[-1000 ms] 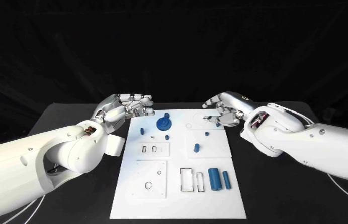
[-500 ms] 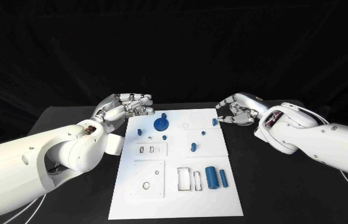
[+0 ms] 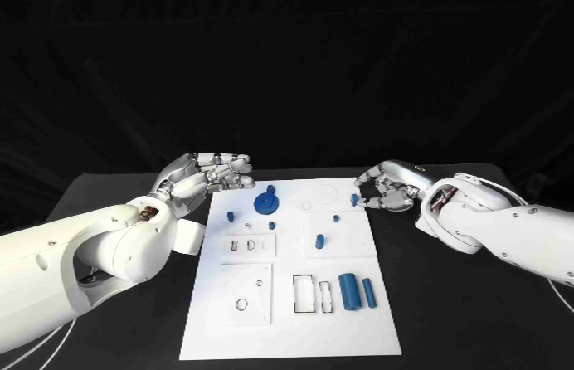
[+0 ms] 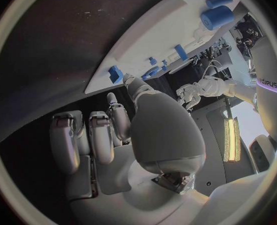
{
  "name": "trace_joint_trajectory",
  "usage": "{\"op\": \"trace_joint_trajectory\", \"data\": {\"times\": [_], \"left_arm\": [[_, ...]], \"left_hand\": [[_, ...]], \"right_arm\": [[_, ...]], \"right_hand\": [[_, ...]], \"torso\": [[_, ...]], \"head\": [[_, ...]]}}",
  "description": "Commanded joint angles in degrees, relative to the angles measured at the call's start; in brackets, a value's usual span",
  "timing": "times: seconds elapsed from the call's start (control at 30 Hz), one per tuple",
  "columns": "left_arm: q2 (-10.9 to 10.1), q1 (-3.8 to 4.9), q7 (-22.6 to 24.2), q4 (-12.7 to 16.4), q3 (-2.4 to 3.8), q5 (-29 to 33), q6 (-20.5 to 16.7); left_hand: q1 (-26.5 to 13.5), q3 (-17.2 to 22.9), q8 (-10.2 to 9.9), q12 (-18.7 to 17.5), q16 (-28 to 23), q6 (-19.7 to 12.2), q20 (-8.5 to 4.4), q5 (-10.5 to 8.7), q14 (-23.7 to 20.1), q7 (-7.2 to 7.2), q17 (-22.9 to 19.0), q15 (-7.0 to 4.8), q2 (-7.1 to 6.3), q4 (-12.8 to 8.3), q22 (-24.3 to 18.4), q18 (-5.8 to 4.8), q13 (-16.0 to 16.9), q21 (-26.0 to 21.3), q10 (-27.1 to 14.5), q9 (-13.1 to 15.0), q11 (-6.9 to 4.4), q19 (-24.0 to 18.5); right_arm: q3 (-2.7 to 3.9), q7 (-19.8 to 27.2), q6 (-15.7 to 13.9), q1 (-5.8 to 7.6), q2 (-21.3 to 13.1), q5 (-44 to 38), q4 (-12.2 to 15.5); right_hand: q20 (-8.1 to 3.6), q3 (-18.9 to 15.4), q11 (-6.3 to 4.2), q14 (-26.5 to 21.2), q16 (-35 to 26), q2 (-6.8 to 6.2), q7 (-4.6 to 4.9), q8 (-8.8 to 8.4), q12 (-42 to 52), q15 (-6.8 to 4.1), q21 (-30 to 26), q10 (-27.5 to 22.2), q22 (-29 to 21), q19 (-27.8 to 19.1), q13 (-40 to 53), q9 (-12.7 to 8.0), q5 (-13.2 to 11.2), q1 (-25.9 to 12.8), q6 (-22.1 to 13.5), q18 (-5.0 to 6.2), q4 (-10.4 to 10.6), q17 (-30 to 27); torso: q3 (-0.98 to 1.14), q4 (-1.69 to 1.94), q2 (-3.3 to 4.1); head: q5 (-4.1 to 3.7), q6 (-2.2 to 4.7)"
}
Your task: Assemble the parts on the task board
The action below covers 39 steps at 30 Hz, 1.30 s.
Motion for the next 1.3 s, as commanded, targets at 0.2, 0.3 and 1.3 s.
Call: {"op": "trace_joint_trajectory", "data": {"times": [0.2,0.3,1.3], "left_arm": [[0.0,0.02,0.4,0.1,0.02,0.1,1.3],[0.0,0.02,0.4,0.1,0.02,0.1,1.3],[0.0,0.03,0.1,0.0,0.02,0.1,1.2]], "left_hand": [[-0.2,-0.3,-0.2,-0.2,-0.3,0.2,0.04,0.02,0.0,0.00,0.1,0.12,0.37,-0.1,-0.1,0.26,0.1,-0.3,0.1,-0.1,0.18,-0.3],[-0.2,-0.3,-0.2,-0.2,-0.3,0.2,0.04,0.02,0.0,0.00,0.1,0.12,0.37,-0.1,-0.1,0.26,0.1,-0.3,0.1,-0.1,0.18,-0.3],[-0.1,-0.2,-0.3,-0.2,-0.3,0.2,0.04,0.02,0.0,-0.01,0.1,0.11,0.38,-0.2,-0.1,0.26,0.1,-0.3,0.1,-0.1,0.17,-0.3]], "right_arm": [[0.03,-0.1,2.0,-0.37,1.1,-0.1,-1.4],[0.03,-0.2,2.2,-0.47,1.5,-0.2,-1.8],[0.03,-1.3,3.2,-0.92,3.2,-0.4,-3.2]], "right_hand": [[-0.10,0.3,-0.20,6.1,0.2,0.42,-0.05,-0.19,0.0,-0.34,-0.2,-0.3,12.8,4.6,3.1,0.0,0.4,0.9,-0.2,-0.17,-0.4,15.0],[-0.10,0.4,-0.19,6.1,0.2,0.55,-0.05,-0.05,0.0,-0.34,-0.2,-0.2,12.8,4.6,3.1,0.0,0.4,0.9,0.2,-0.16,-0.5,15.0],[-0.56,2.0,-0.97,6.1,0.2,2.33,-0.96,2.68,1.0,-0.93,0.1,0.8,13.2,4.8,4.1,1.0,0.3,0.9,6.7,-0.27,-0.9,15.1]], "torso": [[0.07,-0.04,0.02],[0.10,-0.02,0.00],[0.13,-0.01,-0.04]], "head": [[0.37,-0.51],[0.39,-0.48],[0.46,-0.61]]}}
